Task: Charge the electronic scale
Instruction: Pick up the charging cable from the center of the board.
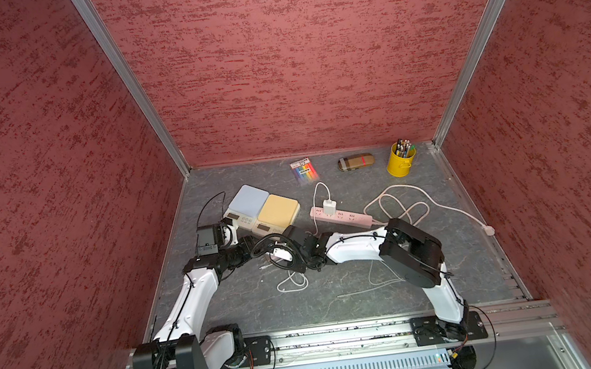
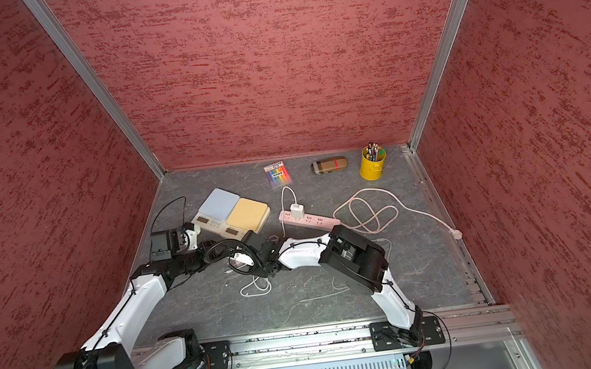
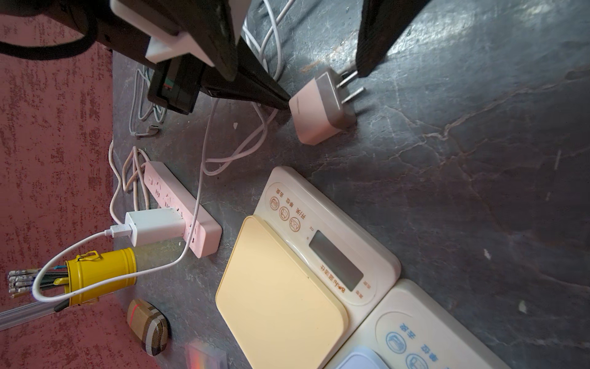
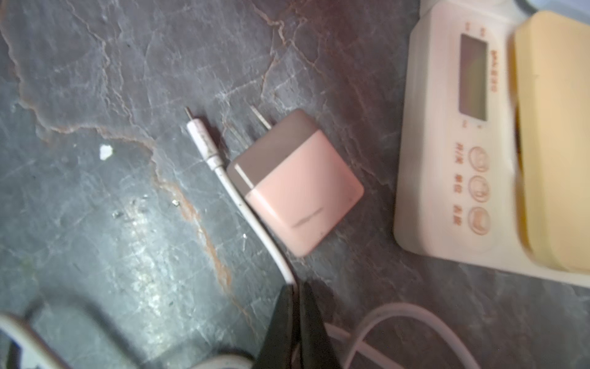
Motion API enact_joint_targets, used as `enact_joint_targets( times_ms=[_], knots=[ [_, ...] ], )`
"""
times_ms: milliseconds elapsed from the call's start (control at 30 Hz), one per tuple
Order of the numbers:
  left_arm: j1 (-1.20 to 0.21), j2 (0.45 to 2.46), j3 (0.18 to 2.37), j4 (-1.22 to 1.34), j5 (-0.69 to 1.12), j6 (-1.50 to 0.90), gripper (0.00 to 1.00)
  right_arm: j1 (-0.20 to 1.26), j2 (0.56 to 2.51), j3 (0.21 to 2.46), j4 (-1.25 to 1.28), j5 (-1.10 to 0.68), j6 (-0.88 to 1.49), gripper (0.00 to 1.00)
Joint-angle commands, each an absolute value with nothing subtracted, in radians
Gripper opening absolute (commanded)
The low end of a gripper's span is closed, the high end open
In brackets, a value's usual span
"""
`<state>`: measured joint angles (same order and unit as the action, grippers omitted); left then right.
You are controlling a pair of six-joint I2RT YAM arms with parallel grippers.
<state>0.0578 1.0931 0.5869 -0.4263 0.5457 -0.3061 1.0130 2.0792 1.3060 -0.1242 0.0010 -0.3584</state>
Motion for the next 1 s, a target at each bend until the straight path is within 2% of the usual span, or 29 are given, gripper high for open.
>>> enact_joint_targets(
  times_ms=[0, 267, 533, 700, 967],
  knots=[
    [0.058, 1.079, 0.589, -0.396, 0.579, -0.283, 0.6, 0.995, 2.031, 1.213, -0.151, 0.064, -0.374, 0.0],
    [0.035, 1.027, 0.583, -0.332, 0.664, -0.257, 0.6, 0.959, 1.863, 1.071, 0.001, 0.082, -0.311, 0.0],
    [-0.11, 1.001, 0.575, -0.17, 0.706, -0.2, 0.6, 0.92, 1.75, 1.005, 0.048, 0.077, -0.255, 0.0],
    [-0.119, 1.006, 0.592, -0.105, 0.75, -0.193, 0.6, 0.876, 1.661, 0.938, 0.099, 0.002, -0.195, 0.0],
    [-0.114, 1.055, 0.546, 0.134, 0.887, -0.145, 0.61, 0.793, 1.575, 0.922, 0.103, -0.129, -0.145, 0.0]
  ],
)
